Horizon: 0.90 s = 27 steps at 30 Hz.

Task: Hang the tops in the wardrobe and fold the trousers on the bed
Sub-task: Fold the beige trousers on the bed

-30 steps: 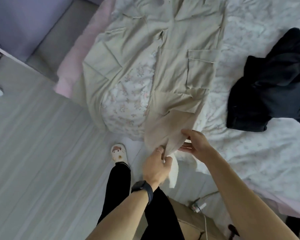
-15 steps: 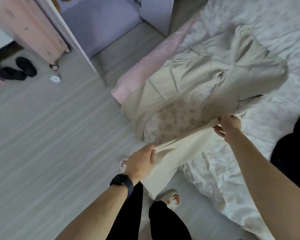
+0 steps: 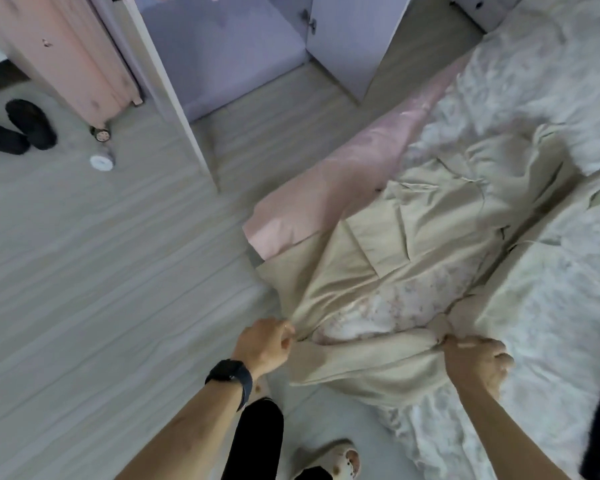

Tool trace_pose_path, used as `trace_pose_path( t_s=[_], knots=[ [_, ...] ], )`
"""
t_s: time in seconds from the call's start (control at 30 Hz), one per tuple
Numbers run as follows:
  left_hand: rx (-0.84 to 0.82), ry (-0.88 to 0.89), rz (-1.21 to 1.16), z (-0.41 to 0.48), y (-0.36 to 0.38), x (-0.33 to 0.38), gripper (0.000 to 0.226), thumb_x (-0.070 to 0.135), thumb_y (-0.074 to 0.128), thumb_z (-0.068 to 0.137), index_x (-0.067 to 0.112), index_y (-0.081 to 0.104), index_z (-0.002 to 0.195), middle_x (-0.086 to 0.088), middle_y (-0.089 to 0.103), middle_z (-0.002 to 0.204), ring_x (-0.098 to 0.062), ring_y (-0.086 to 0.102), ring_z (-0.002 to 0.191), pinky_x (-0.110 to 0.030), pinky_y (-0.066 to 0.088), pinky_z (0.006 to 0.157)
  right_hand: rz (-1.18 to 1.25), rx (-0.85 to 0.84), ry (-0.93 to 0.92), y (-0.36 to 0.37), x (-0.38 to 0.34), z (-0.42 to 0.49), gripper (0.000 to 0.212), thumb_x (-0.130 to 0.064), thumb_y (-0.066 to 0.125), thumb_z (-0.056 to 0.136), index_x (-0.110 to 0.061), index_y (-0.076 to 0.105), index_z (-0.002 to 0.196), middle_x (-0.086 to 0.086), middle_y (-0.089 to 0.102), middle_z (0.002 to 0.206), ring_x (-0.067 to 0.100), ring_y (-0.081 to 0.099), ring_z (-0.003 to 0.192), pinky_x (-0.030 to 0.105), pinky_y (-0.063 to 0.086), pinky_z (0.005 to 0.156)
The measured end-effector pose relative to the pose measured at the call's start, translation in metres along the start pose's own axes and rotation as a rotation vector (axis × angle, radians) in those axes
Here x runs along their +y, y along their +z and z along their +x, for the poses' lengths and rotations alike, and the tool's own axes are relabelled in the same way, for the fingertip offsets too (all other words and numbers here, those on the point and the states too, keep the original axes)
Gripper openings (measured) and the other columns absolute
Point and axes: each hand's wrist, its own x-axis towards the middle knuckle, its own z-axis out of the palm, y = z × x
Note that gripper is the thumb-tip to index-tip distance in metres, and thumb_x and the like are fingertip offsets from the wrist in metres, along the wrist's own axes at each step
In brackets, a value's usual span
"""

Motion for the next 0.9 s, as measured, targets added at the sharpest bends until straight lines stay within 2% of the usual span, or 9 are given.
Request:
trace_pose_path(
  t_s=[0.13,0.27,0.37,0.47,0.57,0.63,0.73,0.8,0.9],
  knots=[
    [0.181,-0.001,-0.056,0.056,-0.034,0.003,0.043,0.026,0.051,0.1,0.023,0.047,0.143,-0.003,0.051,0.141,-0.024,0.052,0.126,-0.039,0.046,0.1,-0.046,0.273,-0.518,0.01,-0.055,-0.03,0.061,-0.035,0.059,0.074,-0.002,0.049,0.125,0.024,0.045,0.132,0.043,0.046,0.112,0.054,0.037,0.09],
    [0.314,0.071,-0.081,0.115,-0.059,0.014,0.047,0.03,0.052,0.1,0.021,0.044,0.145,0.0,0.049,0.145,-0.024,0.048,0.129,-0.038,0.045,0.1,-0.066,0.176,-0.996,0.041,-0.16,-0.05,0.043,-0.03,0.065,0.084,-0.009,0.06,0.121,0.011,0.057,0.125,0.037,0.051,0.11,0.049,0.042,0.086],
    [0.321,0.143,0.025,0.147,-0.062,0.022,0.04,0.038,0.051,0.1,0.023,0.047,0.136,0.001,0.059,0.128,-0.023,0.053,0.118,-0.038,0.042,0.094,-0.147,0.019,-1.243,0.069,-0.237,-0.05,0.024,-0.021,0.061,0.094,-0.014,0.069,0.116,0.005,0.065,0.122,0.035,0.058,0.107,0.045,0.048,0.082],
    [0.397,0.145,0.043,0.168,-0.065,0.016,0.028,0.042,0.048,0.102,0.021,0.056,0.118,0.001,0.065,0.104,-0.023,0.06,0.1,-0.036,0.039,0.081,-0.661,-0.203,-1.15,0.089,-0.294,-0.035,0.032,-0.035,0.045,0.099,-0.026,0.063,0.125,-0.001,0.058,0.133,0.028,0.043,0.129,0.044,0.034,0.102],
    [0.424,0.154,-0.013,0.166,-0.073,0.004,0.028,0.042,0.042,0.105,0.023,0.06,0.095,0.0,0.067,0.087,-0.03,0.066,0.083,-0.033,0.036,0.067,-1.077,-0.347,-1.019,0.091,-0.313,-0.022,0.033,-0.041,0.052,0.092,-0.038,0.06,0.124,-0.003,0.051,0.133,0.025,0.038,0.132,0.047,0.026,0.108],
    [0.563,0.169,-0.097,0.152,-0.082,-0.006,0.023,0.035,0.047,0.104,0.022,0.058,0.088,-0.001,0.067,0.073,-0.032,0.066,0.068,-0.029,0.033,0.054,-0.994,-0.284,-1.118,0.088,-0.314,-0.024,0.03,-0.034,0.059,0.087,-0.039,0.061,0.117,-0.002,0.053,0.126,0.026,0.046,0.125,0.047,0.032,0.102],
    [0.779,0.126,-0.092,0.139,-0.103,-0.026,0.014,0.025,0.053,0.102,0.017,0.064,0.098,-0.005,0.07,0.075,-0.033,0.065,0.057,-0.028,0.035,0.05,-0.438,0.002,-1.281,0.085,-0.305,-0.035,0.035,-0.02,0.072,0.078,-0.029,0.067,0.111,0.005,0.057,0.119,0.033,0.057,0.107,0.046,0.043,0.087],
    [0.718,0.012,-0.046,0.139,-0.115,-0.04,0.019,0.017,0.057,0.098,0.013,0.064,0.115,-0.011,0.069,0.1,-0.037,0.066,0.078,-0.037,0.043,0.066,-0.278,0.015,-1.225,0.085,-0.29,-0.041,0.05,-0.026,0.075,0.081,-0.027,0.061,0.129,0.008,0.052,0.134,0.034,0.054,0.115,0.05,0.044,0.091],
    [0.592,-0.082,0.047,0.136,-0.115,-0.046,0.052,0.01,0.063,0.087,0.009,0.054,0.138,-0.014,0.054,0.134,-0.037,0.051,0.122,-0.047,0.04,0.102,-0.221,-0.017,-0.998,0.088,-0.249,-0.036,0.065,-0.042,0.072,0.088,-0.016,0.049,0.144,0.01,0.041,0.149,0.033,0.043,0.13,0.052,0.042,0.098]
  ],
)
